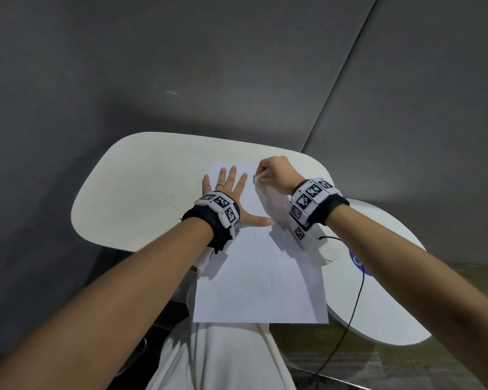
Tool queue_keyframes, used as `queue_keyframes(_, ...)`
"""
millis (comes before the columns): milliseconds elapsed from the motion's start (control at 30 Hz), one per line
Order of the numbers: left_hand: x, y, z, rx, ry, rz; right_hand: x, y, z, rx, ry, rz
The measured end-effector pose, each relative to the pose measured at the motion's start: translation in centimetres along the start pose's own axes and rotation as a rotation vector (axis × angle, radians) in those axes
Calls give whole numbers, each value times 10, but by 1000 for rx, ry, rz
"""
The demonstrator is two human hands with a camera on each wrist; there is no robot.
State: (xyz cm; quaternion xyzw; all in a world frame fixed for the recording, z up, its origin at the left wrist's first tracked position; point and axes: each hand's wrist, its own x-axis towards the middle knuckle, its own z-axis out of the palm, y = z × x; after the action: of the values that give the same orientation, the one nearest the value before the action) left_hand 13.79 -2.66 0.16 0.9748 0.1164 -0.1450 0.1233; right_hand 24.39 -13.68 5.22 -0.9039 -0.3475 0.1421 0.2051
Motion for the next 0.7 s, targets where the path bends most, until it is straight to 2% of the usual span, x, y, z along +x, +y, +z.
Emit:
queue_keyframes(100,0,1,-2,7,-9,-11,12,-3,4,28,63,52)
queue_keyframes(267,0,2,1,21,5,-16,-17,-3,3,-26,-141,-7)
queue_keyframes(433,-4,4,-3,-23,4,-11,23,-9,5,0,54,44)
queue_keyframes(500,-5,3,-4,-28,-2,-13,23,-8,7,-3,74,60)
queue_keyframes(633,-3,1,0,-6,10,-8,-3,-5,2,-46,-93,-3)
queue_keyframes(700,-4,2,-1,-4,14,-4,0,-6,1,-60,-80,-18)
